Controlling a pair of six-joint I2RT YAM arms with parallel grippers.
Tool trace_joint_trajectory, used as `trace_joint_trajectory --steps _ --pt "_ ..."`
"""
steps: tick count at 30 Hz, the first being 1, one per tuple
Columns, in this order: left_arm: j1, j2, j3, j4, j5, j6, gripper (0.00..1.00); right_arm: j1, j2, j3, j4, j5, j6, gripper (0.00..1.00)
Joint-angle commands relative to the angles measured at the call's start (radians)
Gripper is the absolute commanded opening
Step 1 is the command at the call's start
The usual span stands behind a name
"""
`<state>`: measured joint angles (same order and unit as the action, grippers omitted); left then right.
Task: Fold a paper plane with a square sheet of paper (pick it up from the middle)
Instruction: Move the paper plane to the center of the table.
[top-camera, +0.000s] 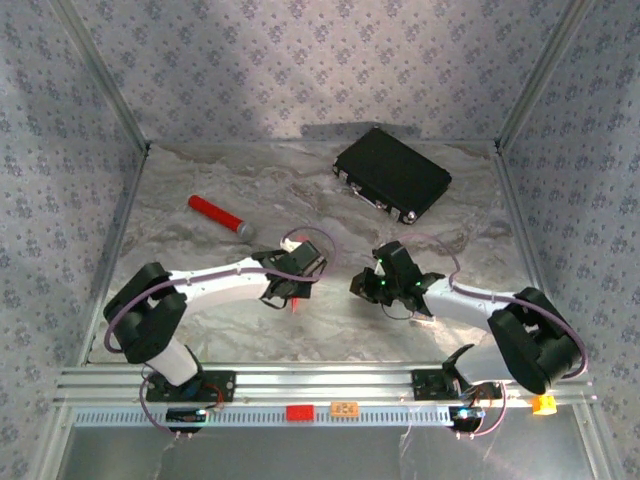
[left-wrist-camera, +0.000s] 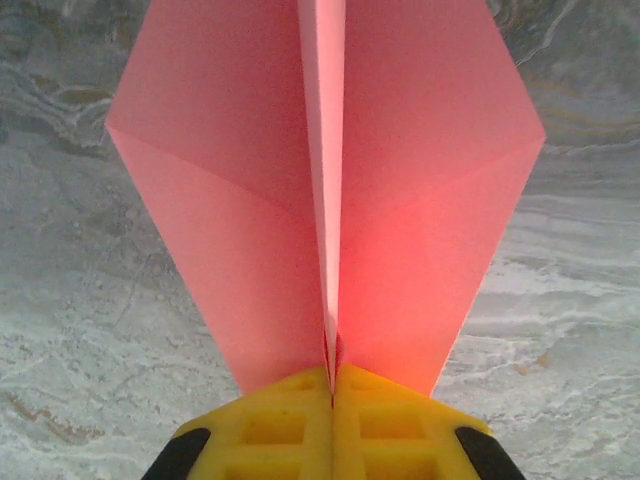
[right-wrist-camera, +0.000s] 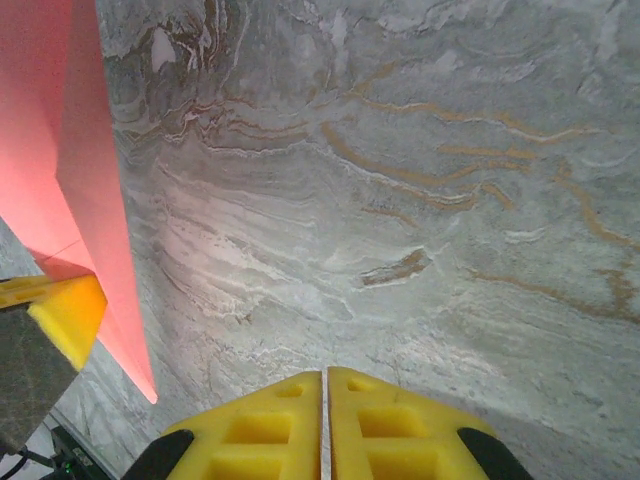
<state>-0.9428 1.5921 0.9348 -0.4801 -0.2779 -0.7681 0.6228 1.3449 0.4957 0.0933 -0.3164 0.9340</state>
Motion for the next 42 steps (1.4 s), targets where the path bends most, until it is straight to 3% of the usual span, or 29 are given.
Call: trace_joint_trajectory --steps 1,11,42 --pt "-0.001 0.032 0.026 -0.041 -0.013 -0.023 0.04 0.01 0.018 0.023 -0.015 0.016 -0.012 0.12" --pt "-0.001 0.041 0.021 -0.024 0.009 -0.02 0.11 0.015 0.037 0.024 0.005 0.008 -0.011 0.12" --pt "0.001 0.085 0.028 -0.015 0.026 -0.018 0.13 0.023 0.056 0.024 0.019 0.0 -0.007 0.13"
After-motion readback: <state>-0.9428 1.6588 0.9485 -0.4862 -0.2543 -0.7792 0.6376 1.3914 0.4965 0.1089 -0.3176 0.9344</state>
